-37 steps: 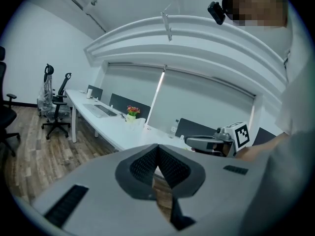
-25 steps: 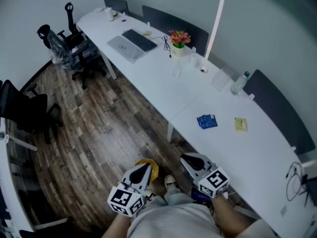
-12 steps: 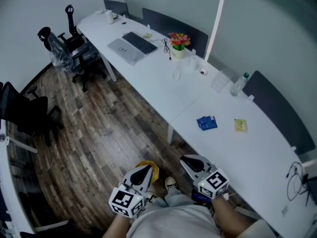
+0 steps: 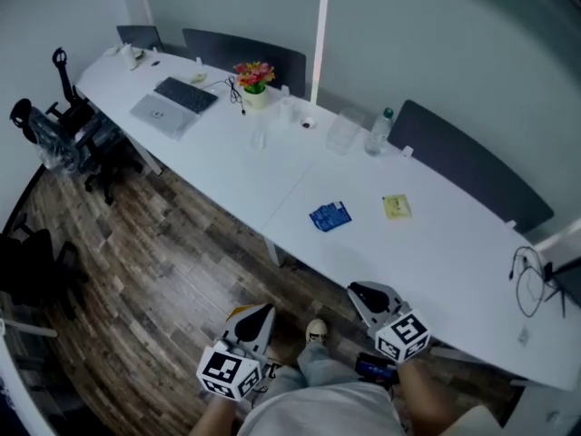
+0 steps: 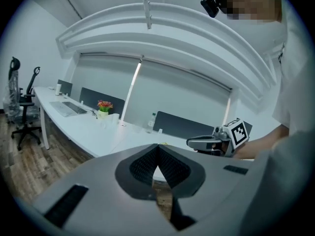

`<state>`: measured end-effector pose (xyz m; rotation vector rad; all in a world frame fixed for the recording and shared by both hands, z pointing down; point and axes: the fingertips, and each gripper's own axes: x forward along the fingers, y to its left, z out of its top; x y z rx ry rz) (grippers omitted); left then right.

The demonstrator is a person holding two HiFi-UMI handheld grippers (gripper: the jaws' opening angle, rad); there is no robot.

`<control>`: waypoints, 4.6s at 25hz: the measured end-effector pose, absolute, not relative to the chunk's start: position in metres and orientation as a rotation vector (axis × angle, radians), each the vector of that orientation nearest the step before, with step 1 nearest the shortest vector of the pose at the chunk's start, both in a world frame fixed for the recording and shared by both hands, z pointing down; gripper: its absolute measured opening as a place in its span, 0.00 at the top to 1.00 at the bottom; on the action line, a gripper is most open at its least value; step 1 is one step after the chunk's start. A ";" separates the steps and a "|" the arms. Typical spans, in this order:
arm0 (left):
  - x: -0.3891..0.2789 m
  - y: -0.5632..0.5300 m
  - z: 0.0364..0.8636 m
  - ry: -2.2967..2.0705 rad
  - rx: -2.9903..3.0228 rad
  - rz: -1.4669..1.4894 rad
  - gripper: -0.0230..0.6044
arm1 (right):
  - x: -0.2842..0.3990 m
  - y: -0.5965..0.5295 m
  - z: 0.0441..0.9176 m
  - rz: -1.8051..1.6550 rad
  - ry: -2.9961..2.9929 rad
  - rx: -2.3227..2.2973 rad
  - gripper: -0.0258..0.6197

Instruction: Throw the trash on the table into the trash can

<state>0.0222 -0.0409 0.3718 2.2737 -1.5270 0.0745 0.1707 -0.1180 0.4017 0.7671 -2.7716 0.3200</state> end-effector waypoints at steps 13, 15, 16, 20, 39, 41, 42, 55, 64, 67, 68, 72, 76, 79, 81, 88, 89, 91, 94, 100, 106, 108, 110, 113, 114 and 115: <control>0.106 -0.138 0.377 -1.374 2.361 0.142 0.96 | 0.304 -0.223 0.439 0.371 -2.576 1.123 0.88; 0.115 -0.154 0.381 -1.364 2.363 0.147 0.96 | 0.319 -0.245 0.447 0.379 -2.541 1.171 0.88; 0.119 -0.162 0.382 -1.361 2.358 0.153 0.96 | 0.327 -0.257 0.451 0.383 -2.521 1.199 0.88; 0.134 -0.194 0.387 -1.350 2.347 0.184 0.96 | 0.354 -0.304 0.469 0.412 -2.459 1.279 0.88; 0.130 -0.238 0.419 -1.402 2.217 0.279 0.96 | 0.395 -0.436 0.589 0.667 -2.144 1.381 0.59; 0.127 -0.237 0.420 -1.408 2.208 0.283 0.96 | 0.394 -0.440 0.595 0.675 -2.120 1.374 0.59; 0.125 -0.237 0.421 -1.411 2.204 0.283 0.96 | 0.394 -0.441 0.599 0.679 -2.106 1.375 0.59; 0.104 -0.230 0.421 -1.460 2.174 0.272 0.96 | 0.387 -0.443 0.601 0.661 -2.056 1.381 0.84; 0.087 -0.217 0.404 -1.526 2.177 0.220 0.96 | 0.360 -0.425 0.552 0.626 -2.190 1.351 0.86; 0.071 -0.205 0.395 -1.576 2.165 0.199 0.96 | 0.341 -0.409 0.533 0.604 -2.246 1.304 0.86; 0.065 -0.199 0.392 -1.594 2.158 0.192 0.96 | 0.334 -0.403 0.527 0.598 -2.265 1.285 0.86; 0.036 -0.168 0.380 -1.680 2.116 0.162 0.96 | 0.298 -0.372 0.499 0.570 -2.360 1.191 0.86; 0.001 -0.127 0.374 -1.782 2.062 0.123 0.96 | 0.245 -0.336 0.481 0.515 -2.463 1.043 0.86; -0.027 -0.085 0.373 -1.862 1.991 0.100 0.96 | 0.197 -0.302 0.475 0.486 -2.521 0.913 0.86; -0.046 -0.056 0.371 -1.911 1.943 0.090 0.96 | 0.165 -0.280 0.469 0.473 -2.554 0.833 0.86; -0.110 0.046 0.372 -2.074 1.766 0.040 0.96 | 0.055 -0.196 0.458 0.397 -2.622 0.540 0.87; -0.117 0.060 0.373 -2.092 1.743 0.031 0.96 | 0.041 -0.183 0.457 0.388 -2.625 0.502 0.87; -0.131 0.086 0.372 -2.126 1.704 0.021 0.96 | 0.015 -0.159 0.456 0.373 -2.633 0.434 0.87; -0.150 0.120 0.372 -2.176 1.654 0.022 0.96 | -0.023 -0.125 0.457 0.381 -2.643 0.335 0.87; -0.177 0.173 0.370 -2.258 1.560 -0.018 0.96 | -0.083 -0.059 0.459 0.425 -2.650 0.120 0.87; -0.185 0.188 0.372 -2.303 1.491 -0.052 0.96 | -0.107 -0.037 0.464 0.381 -2.617 -0.013 0.87; -0.185 0.191 0.374 -2.308 1.472 -0.062 0.96 | -0.111 -0.033 0.469 0.372 -2.599 -0.041 0.87; -0.186 0.193 0.378 -2.311 1.448 -0.070 0.96 | -0.113 -0.031 0.476 0.367 -2.578 -0.067 0.87; -0.185 0.188 0.388 -2.299 1.421 -0.084 0.96 | -0.114 -0.037 0.493 0.357 -2.538 -0.090 0.87; -0.185 0.185 0.393 -2.292 1.417 -0.086 0.96 | -0.115 -0.039 0.500 0.349 -2.522 -0.096 0.87; -0.185 0.183 0.398 -2.286 1.413 -0.086 0.96 | -0.115 -0.039 0.507 0.344 -2.506 -0.106 0.87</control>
